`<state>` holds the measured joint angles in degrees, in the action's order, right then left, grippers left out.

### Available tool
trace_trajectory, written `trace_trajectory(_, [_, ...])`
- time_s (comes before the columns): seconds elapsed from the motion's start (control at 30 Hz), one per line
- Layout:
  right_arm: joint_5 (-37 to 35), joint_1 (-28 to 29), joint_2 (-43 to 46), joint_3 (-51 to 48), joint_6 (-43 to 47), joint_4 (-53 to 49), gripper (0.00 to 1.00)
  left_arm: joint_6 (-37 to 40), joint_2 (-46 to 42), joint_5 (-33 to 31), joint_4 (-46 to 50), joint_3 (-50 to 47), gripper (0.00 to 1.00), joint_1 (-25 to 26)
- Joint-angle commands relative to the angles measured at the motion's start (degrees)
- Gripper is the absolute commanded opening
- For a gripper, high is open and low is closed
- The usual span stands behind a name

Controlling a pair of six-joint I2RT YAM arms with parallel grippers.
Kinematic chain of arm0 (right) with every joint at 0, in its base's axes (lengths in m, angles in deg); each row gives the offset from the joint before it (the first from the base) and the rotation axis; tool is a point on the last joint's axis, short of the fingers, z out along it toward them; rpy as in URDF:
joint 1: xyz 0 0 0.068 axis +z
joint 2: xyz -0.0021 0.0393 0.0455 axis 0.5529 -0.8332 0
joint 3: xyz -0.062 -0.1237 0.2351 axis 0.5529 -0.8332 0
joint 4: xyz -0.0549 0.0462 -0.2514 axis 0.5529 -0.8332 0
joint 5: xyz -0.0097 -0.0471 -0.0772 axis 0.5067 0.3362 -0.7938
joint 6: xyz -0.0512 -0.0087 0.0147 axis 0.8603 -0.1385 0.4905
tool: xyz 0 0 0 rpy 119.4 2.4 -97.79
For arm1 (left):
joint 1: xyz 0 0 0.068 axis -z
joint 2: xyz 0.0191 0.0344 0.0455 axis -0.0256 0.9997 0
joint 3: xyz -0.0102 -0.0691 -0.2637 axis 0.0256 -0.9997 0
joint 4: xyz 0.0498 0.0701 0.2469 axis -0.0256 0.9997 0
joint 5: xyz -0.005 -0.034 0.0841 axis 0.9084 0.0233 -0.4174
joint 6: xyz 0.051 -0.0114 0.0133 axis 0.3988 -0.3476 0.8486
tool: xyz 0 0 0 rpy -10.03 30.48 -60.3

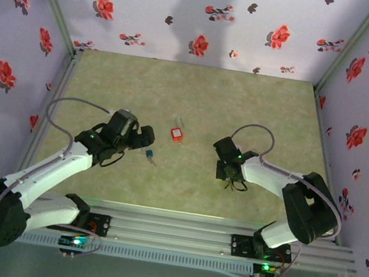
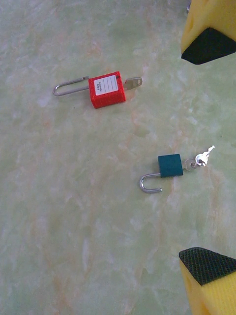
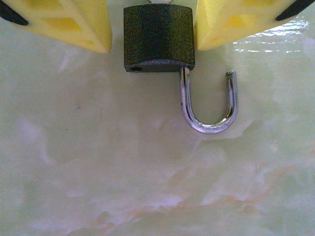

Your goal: Lock with the key

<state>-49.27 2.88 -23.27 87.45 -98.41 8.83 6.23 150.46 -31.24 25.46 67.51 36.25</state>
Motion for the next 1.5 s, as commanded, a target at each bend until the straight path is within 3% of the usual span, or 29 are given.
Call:
trace_trajectory(0.0, [-1.6, 0.4, -1.2, 1.8, 0.1, -1.3, 0.45, -1.1, -0.5, 0.0, 0.9, 1.2, 1.00, 0.5])
trace_trajectory(0.63, [0.1, 0.4, -2.0, 2.1, 0.7, -1.4, 0.31, -1.4, -1.8, 0.2, 1.1, 0.2, 1.00, 0.6])
trace_trajectory(1.17, [5.8, 4.4, 2.5, 0.2, 4.2, 3.8, 0.33, -4.8, -1.3, 3.7, -4.4, -2.6, 1.00, 2.5])
trace_trajectory(1.47, [10.3, 7.6, 4.8, -0.7, 6.3, 7.9, 0.32, -8.3, 5.0, 7.4, -13.6, -3.5, 1.00, 5.9])
